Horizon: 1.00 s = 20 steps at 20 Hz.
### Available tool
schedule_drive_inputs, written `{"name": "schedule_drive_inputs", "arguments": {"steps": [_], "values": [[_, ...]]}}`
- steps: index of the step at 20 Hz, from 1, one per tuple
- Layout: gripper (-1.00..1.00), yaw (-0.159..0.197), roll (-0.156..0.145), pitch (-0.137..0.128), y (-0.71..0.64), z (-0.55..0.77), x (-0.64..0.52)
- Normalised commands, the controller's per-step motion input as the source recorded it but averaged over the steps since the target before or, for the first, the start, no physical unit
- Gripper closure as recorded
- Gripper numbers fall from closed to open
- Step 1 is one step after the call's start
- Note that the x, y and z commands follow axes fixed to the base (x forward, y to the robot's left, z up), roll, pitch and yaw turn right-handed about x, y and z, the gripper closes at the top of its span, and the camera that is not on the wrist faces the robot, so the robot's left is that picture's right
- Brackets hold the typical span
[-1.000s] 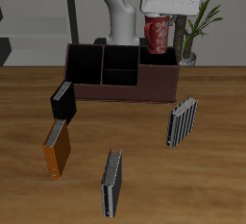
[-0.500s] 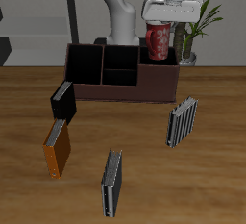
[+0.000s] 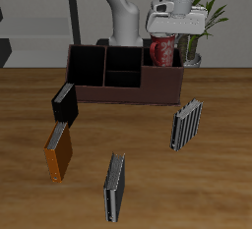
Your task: Place the red mug into the back desk caddy's right compartment
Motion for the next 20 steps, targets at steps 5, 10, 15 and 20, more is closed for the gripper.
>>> {"name": "schedule_drive_inputs", "arguments": {"steps": [5, 10, 15, 20], "values": [[1.0, 0.004, 0.001, 0.062, -0.02, -0.31, 0.11], [1.0, -0.02, 0.024, 0.069, 0.05, -0.37, 0.03], [1.0, 0.007, 0.008, 0.099, 0.06, -0.48, 0.13], [1.0, -0.029, 0.025, 0.084, 0.01, -0.33, 0.13]]}}
